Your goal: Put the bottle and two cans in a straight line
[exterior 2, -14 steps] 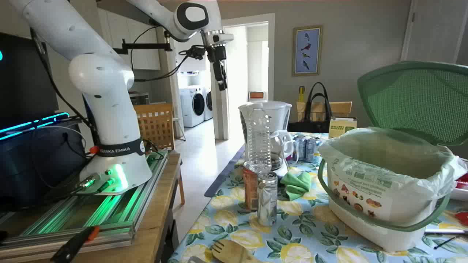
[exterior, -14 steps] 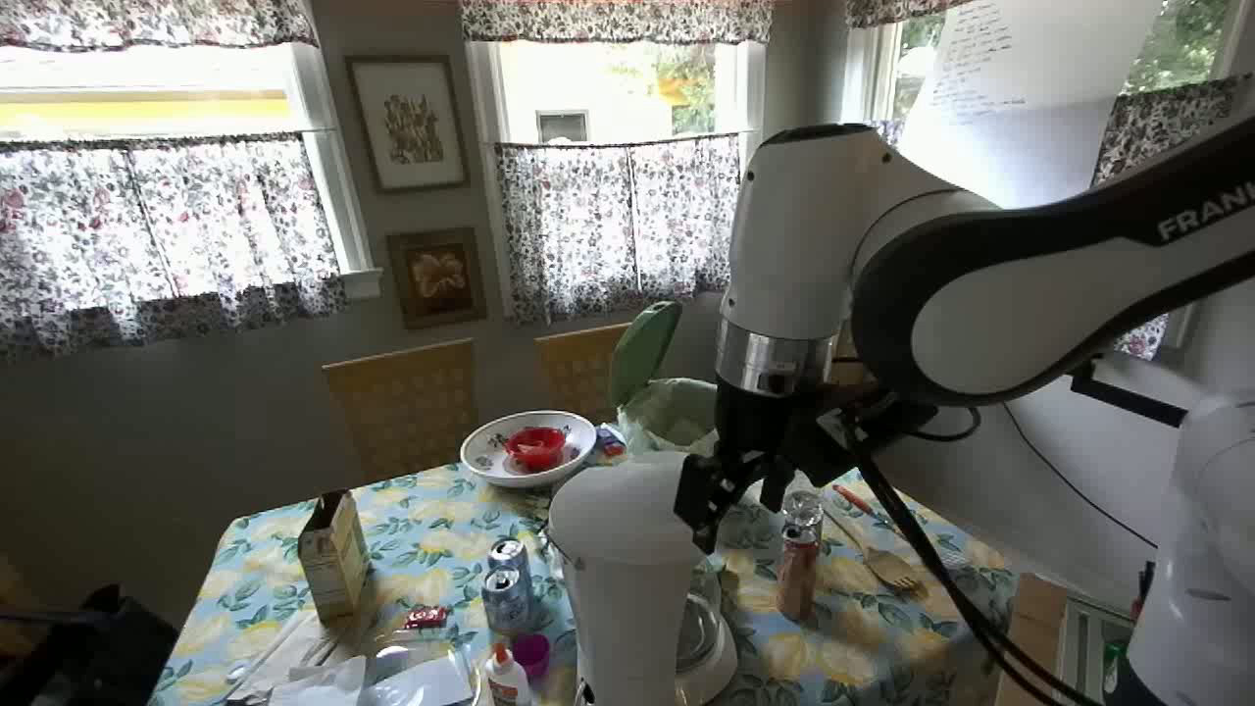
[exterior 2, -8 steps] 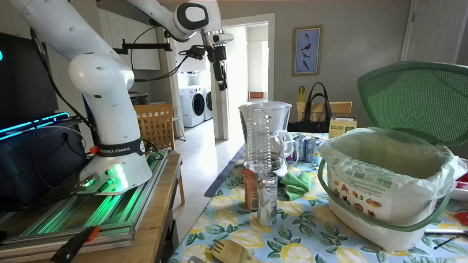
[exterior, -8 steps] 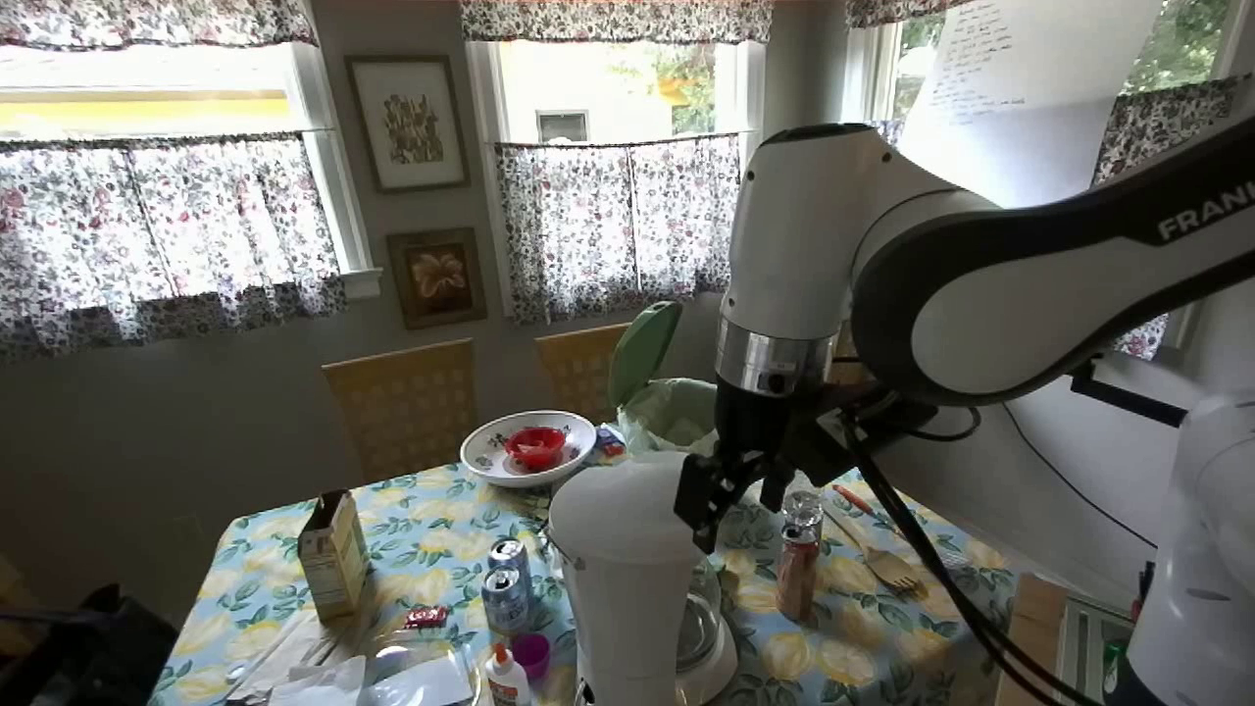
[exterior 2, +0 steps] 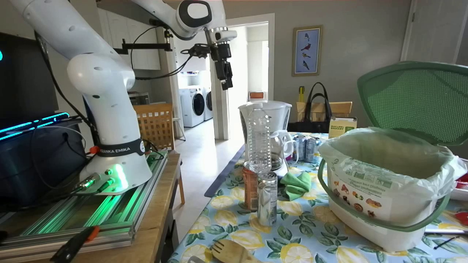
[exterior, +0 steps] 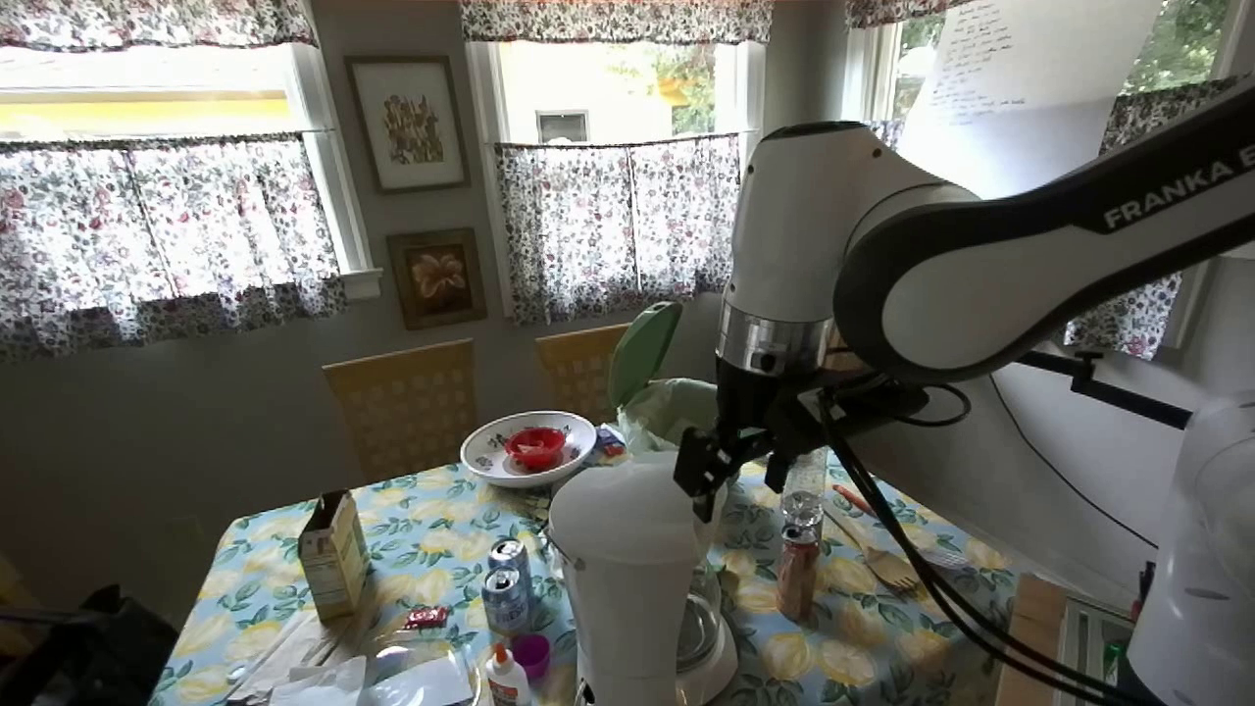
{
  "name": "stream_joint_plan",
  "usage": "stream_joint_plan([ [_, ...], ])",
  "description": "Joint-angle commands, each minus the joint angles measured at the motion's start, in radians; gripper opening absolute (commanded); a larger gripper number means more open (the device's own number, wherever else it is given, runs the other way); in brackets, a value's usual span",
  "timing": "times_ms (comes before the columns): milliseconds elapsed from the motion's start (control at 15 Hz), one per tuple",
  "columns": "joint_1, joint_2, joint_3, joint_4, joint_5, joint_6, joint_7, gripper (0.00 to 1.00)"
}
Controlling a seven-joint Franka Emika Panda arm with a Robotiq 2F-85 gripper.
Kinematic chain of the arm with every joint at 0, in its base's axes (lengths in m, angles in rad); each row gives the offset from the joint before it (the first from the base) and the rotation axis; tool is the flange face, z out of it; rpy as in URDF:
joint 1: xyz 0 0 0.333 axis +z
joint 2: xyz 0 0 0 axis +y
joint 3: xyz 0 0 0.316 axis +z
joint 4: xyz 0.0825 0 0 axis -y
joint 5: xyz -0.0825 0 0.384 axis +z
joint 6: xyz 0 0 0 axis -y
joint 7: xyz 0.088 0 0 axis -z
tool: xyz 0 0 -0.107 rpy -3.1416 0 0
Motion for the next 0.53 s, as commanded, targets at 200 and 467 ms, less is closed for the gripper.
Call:
stream_joint_plan([
  [200,-0.047,-0.031,-0.079,-0.043,-0.020,0.098,0.062,1.00],
  [467,-0.078,-0.041,-0.118,-0.063,-0.020,0.122,0.075,1.00],
])
